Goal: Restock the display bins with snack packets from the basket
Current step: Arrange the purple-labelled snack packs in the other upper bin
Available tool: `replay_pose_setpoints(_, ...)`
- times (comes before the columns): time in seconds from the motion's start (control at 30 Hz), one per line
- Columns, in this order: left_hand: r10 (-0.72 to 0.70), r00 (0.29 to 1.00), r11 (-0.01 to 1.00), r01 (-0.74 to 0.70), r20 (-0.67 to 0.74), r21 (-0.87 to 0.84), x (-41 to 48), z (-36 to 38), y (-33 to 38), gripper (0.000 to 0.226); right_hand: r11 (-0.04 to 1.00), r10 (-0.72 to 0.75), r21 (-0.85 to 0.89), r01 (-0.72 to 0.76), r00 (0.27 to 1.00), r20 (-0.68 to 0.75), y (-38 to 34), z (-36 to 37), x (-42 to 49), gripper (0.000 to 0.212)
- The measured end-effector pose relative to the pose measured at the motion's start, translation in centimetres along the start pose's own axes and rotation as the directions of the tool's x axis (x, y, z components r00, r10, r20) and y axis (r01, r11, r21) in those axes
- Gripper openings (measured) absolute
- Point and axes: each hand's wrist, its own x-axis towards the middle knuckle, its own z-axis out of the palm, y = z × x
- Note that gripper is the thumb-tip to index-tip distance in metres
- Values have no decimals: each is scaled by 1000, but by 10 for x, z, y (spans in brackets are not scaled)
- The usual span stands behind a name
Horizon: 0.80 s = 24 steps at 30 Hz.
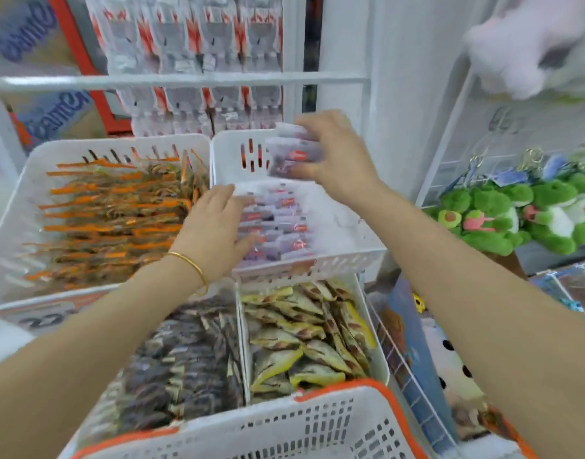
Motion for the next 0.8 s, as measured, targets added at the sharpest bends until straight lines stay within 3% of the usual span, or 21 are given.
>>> replay_pose_setpoints(0.13,-23,1000,989,22,1,146,17,4,-19,58,983,-54,-168,74,991,118,15,59,58,57)
replay_pose_setpoints(0.33,-4,1000,989,4,0,150,20,8,-25,58,960,-12,-268,75,973,230,27,120,80,52)
replay_pose_setpoints(0.43,3,1000,993,-3,-6,120,18,9,-26,56,950,104,-308,44,887,450,32,131,82,51)
replay_pose_setpoints(0.5,4,1000,993,-5,3,118,18,8,-26,54,948,169,-318,5,838,518,31,124,82,54)
replay_pose_setpoints(0.57,6,1000,992,-8,16,124,14,4,-24,53,953,185,-301,-29,843,505,24,109,77,56)
replay_pose_setpoints(0.67,31,999,994,-33,19,109,-4,-8,-16,53,969,138,-242,-48,919,371,4,77,46,52)
replay_pose_setpoints(0.8,123,991,992,-124,-57,-15,-70,-28,7,54,998,56,-20,-53,978,202,-33,35,-49,52)
